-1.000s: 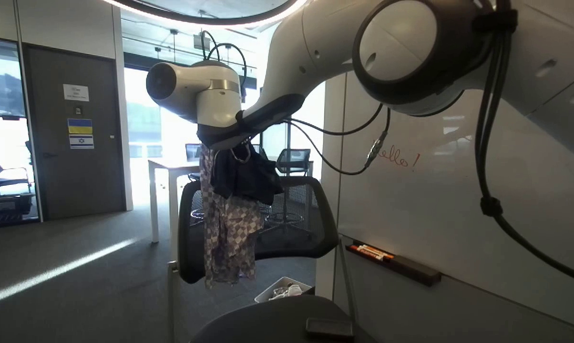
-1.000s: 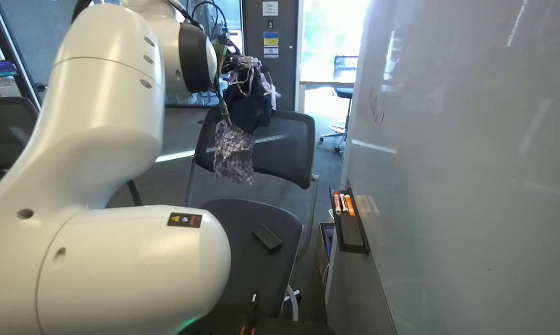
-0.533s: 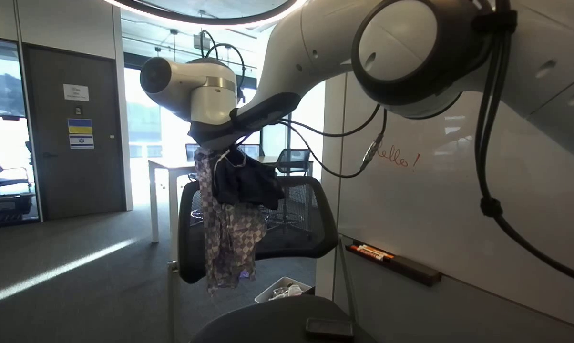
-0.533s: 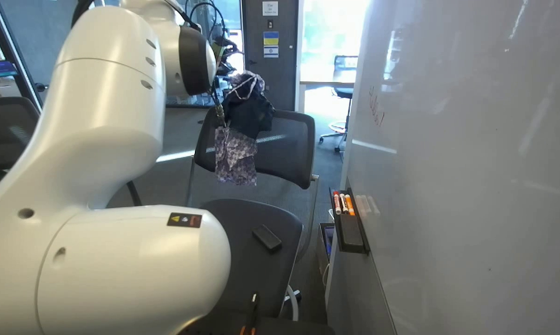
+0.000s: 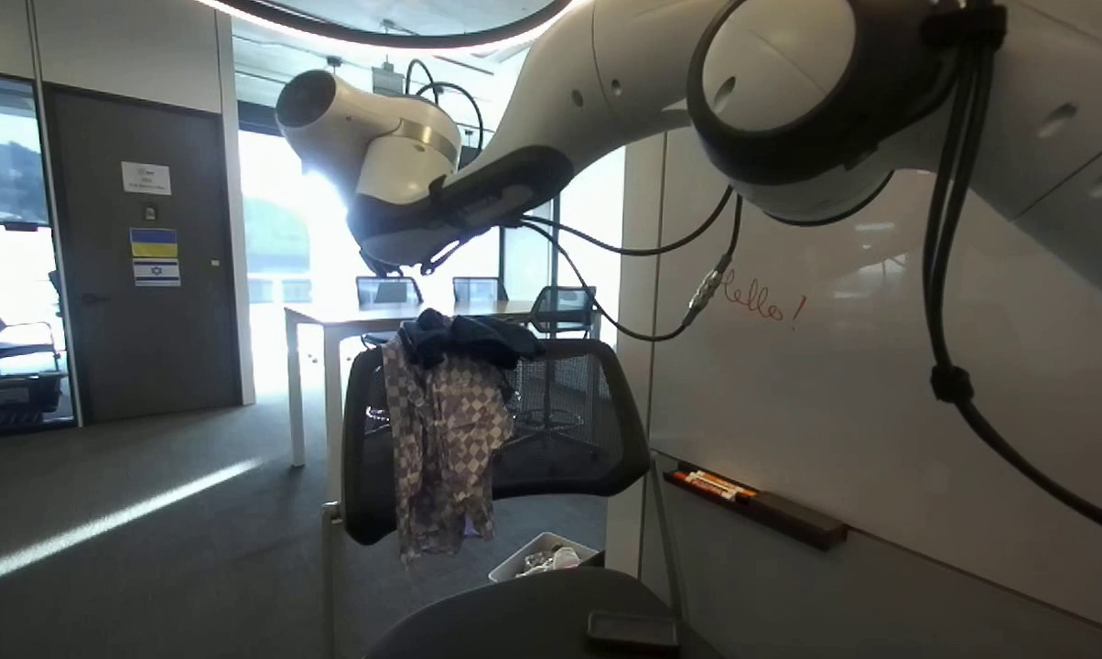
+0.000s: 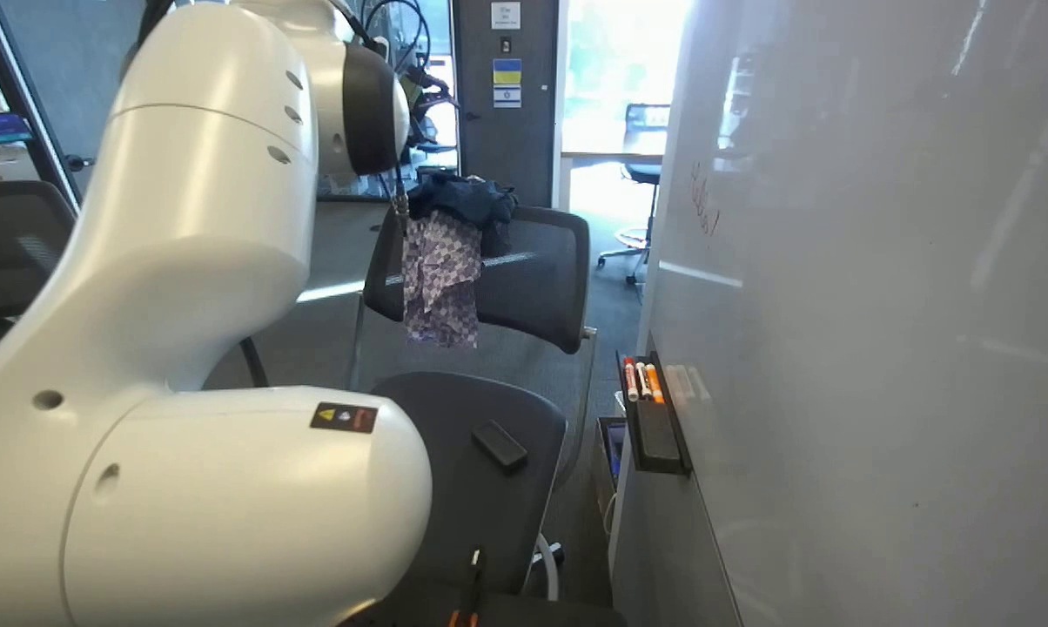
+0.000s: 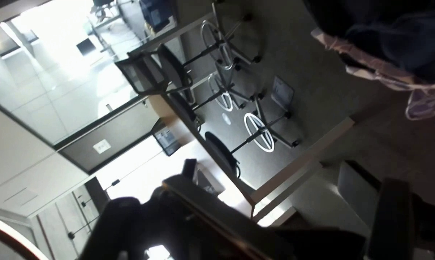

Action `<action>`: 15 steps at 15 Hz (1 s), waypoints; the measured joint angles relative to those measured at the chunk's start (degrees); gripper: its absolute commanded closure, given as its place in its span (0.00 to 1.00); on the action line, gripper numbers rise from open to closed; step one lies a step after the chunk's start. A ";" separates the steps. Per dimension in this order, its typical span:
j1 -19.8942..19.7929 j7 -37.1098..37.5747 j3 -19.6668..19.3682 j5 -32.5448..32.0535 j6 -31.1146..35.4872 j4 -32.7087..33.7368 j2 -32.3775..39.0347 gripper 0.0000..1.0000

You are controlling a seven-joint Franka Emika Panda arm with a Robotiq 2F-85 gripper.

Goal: Pick up the pieces of cloth on the seat and put them on the backrest of the chair

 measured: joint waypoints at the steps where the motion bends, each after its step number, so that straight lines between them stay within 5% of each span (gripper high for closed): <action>1: -0.47 -1.53 1.20 3.03 -2.14 -0.37 -1.14 0.00; 9: -4.84 -8.60 8.56 26.13 -23.18 -14.79 -19.72 0.00; 15: -10.29 -8.72 9.99 45.90 -25.63 -31.74 -34.56 0.00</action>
